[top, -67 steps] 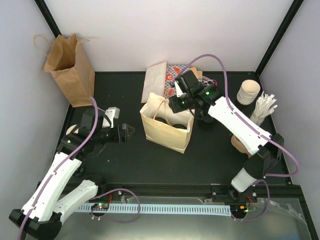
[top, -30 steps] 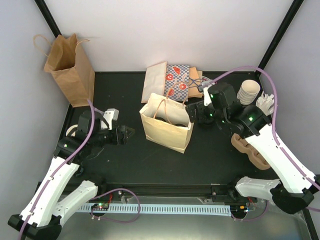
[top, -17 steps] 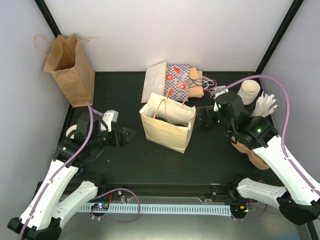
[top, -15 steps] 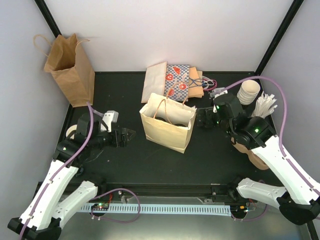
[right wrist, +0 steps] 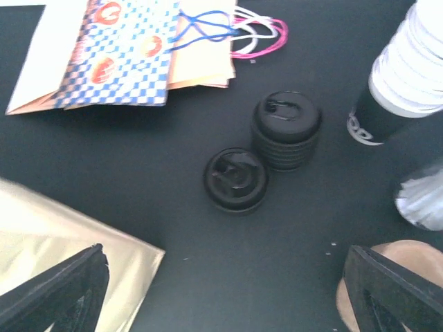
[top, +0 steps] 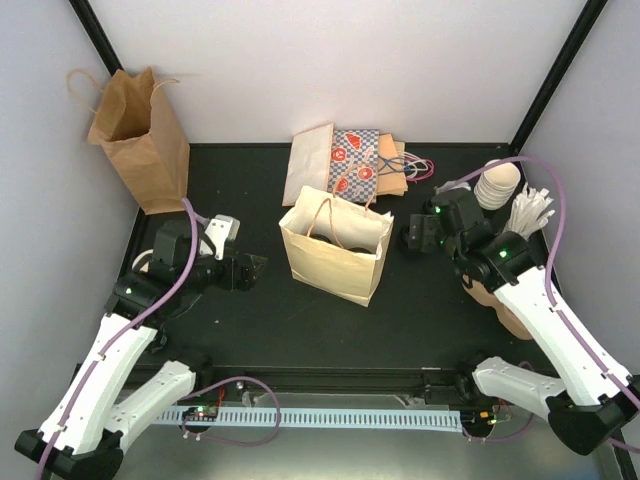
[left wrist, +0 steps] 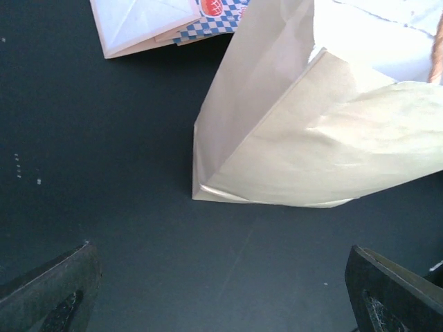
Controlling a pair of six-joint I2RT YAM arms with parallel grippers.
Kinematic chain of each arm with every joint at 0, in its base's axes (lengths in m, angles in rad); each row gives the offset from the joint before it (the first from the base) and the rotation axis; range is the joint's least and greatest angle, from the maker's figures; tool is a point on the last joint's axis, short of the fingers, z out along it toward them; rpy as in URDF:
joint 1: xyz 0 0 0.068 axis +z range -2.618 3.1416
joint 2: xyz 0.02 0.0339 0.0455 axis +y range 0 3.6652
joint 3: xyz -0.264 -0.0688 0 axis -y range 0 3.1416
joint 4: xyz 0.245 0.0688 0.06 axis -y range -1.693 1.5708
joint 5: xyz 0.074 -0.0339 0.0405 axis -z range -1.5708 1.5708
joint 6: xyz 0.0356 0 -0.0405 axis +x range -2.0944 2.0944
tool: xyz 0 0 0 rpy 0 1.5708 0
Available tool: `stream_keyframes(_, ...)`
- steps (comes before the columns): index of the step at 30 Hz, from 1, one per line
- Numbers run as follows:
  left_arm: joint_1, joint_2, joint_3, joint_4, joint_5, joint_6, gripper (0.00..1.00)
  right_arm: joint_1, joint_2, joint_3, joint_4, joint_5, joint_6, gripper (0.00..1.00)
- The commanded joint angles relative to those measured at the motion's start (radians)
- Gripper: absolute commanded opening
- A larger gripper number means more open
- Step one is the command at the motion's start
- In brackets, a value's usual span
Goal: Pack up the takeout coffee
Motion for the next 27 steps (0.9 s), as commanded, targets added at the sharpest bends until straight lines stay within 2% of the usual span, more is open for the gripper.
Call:
stream_keyframes(1,0.006,0.006,0.023,-0.003,-0.085,0.099,0.99,-0.177,0.021,0.037,0.023,-0.103,0.001,0.93)
stream_keyframes(8,0.005,-0.038,-0.027,0.085,-0.063,0.096,0.99,-0.558,0.078,0.109,0.023,-0.268,-0.028,0.73)
stream_keyframes(11,0.004,-0.059,-0.046,0.119,-0.052,0.086,0.99,-0.657,0.127,0.153,0.021,-0.253,-0.03,0.65)
stream_keyframes(15,0.004,-0.076,-0.088,0.13,-0.075,0.013,0.99,-0.709,0.188,0.23,-0.006,-0.19,-0.038,0.48)
stream_keyframes(18,0.004,-0.104,-0.183,0.195,-0.004,0.001,0.99,-0.711,0.222,0.275,-0.05,-0.115,-0.043,0.45)
stream_keyframes(20,0.004,-0.129,-0.225,0.222,-0.026,-0.016,0.98,-0.712,0.233,0.286,-0.065,-0.075,-0.043,0.43)
stream_keyframes(26,0.004,-0.165,-0.241,0.245,-0.03,-0.013,0.99,-0.722,0.279,0.294,-0.081,-0.065,-0.052,0.37)
stream_keyframes(27,0.004,-0.162,-0.241,0.245,-0.027,-0.012,0.99,-0.727,0.287,0.294,-0.083,-0.064,-0.056,0.33)
